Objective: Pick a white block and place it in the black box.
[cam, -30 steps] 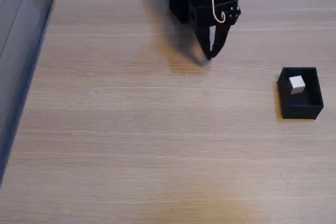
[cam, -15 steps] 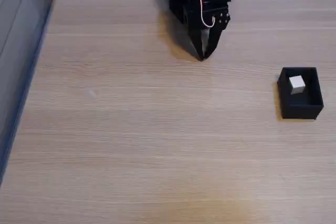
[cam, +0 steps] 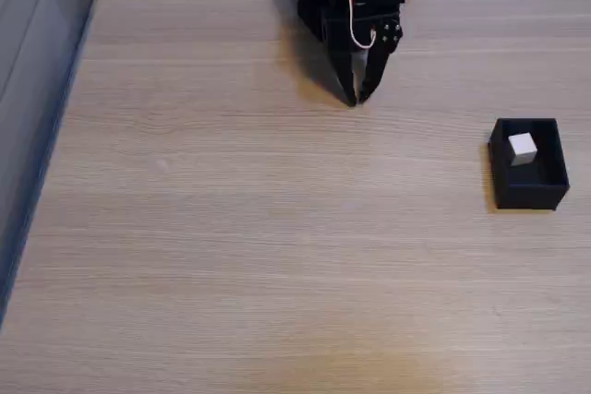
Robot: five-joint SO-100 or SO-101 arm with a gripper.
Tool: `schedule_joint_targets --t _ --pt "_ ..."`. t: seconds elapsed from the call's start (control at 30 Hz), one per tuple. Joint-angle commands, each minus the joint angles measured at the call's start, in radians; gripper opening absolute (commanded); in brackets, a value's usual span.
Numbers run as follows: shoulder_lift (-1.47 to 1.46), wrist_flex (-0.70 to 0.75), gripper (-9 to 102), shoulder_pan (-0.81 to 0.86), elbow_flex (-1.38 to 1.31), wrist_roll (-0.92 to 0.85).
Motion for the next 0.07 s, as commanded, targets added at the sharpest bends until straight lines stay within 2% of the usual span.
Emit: schedule_joint_targets --t 0.0,0.03 --pt "0.006 0.006 2 -0.006 0.014 -0.003" --pt "0.006 0.006 2 -0.006 0.014 -0.003"
